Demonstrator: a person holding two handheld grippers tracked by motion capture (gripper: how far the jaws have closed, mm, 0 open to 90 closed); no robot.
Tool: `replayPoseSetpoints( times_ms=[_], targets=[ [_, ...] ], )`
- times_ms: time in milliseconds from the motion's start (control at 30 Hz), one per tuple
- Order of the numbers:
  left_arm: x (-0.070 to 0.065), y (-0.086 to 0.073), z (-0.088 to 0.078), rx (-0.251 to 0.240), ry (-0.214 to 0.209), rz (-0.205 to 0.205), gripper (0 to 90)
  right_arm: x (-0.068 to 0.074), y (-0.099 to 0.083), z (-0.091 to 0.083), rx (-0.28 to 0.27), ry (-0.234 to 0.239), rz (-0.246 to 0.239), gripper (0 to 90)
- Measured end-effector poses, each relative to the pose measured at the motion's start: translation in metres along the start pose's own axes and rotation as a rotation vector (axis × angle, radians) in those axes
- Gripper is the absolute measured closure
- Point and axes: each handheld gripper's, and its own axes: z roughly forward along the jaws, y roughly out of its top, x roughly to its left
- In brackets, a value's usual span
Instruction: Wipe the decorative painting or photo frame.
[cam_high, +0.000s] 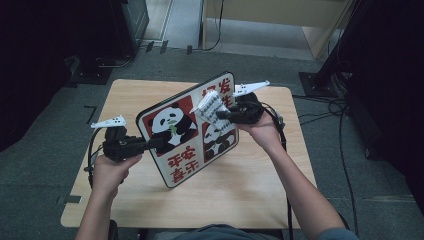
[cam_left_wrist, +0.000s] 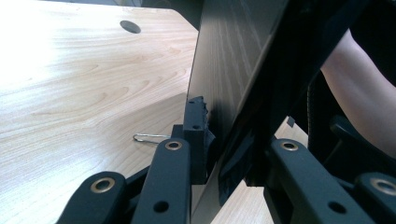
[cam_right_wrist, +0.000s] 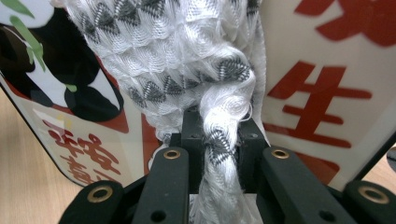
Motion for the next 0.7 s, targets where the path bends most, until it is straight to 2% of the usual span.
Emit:
replayPoseSetpoints(
  times_ms=[367,700],
  targets=[
    [0.0,0.0,0.0,-0.001,-0.002,0.001,76.8,-0.002,-0.016,0.007,0.027,0.012,0.023,78.7],
    [0.0,0.0,0.0,-0.002,-0.002,0.003,76.7,-0.002,-0.029,0.012,0.03,0.02,0.035,78.5]
  ],
)
